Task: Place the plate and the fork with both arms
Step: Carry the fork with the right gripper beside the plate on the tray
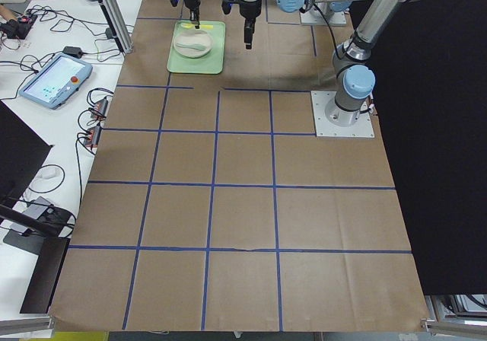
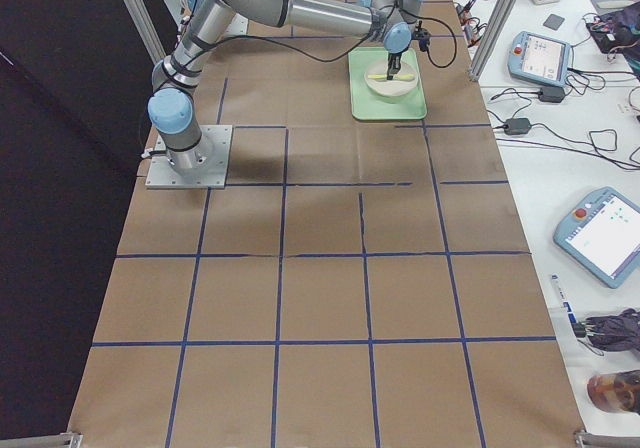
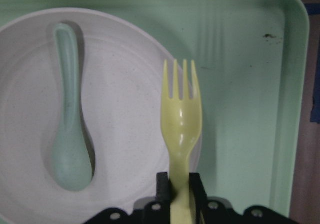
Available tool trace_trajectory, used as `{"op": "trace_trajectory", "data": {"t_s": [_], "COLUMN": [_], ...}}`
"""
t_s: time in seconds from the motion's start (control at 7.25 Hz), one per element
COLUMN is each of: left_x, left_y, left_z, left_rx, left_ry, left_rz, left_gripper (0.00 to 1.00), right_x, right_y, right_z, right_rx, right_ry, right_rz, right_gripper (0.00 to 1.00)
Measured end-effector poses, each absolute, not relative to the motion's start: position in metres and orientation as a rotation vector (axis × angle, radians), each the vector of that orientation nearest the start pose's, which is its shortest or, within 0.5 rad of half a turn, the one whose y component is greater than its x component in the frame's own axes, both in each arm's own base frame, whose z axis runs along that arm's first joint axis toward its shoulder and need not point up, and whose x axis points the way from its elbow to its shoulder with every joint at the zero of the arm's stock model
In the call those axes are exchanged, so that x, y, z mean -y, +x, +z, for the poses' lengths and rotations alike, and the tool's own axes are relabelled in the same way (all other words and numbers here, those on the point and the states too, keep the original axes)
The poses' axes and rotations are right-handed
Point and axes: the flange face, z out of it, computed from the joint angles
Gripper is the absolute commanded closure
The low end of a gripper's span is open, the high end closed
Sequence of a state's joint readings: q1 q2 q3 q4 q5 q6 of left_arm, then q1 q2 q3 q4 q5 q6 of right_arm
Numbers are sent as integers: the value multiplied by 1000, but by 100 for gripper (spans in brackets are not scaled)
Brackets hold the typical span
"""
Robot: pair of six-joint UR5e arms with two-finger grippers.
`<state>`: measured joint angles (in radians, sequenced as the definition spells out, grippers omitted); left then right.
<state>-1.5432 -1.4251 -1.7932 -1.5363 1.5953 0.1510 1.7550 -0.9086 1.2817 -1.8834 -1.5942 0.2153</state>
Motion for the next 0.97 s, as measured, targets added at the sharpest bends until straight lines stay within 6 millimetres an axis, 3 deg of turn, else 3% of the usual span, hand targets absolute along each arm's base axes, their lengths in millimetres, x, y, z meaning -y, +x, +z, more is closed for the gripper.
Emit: {"op": "trace_trajectory", "data": {"t_s": [0.41,0.69,0.83,0.97], "left_x": [429,429,429,429], "left_y": [-119,-119,-119,-119], "left_z": [449,448,448,448], "left_rx": [-3116,-3117,-3117,-3116], "left_ry": [194,193,193,192], "left_rz": [69,72,73,73], "left_gripper": [0,0,0,0], "right_x": [689,693,694,694], "right_y": [212,203,202,202], "right_z": [232,202,194,190], "right_rx": [-3176,-3176,-3177,-3178], "right_ry": [14,7,2,1], "right_rz": [120,105,93,89], "right_gripper": [99,97,72,8]}}
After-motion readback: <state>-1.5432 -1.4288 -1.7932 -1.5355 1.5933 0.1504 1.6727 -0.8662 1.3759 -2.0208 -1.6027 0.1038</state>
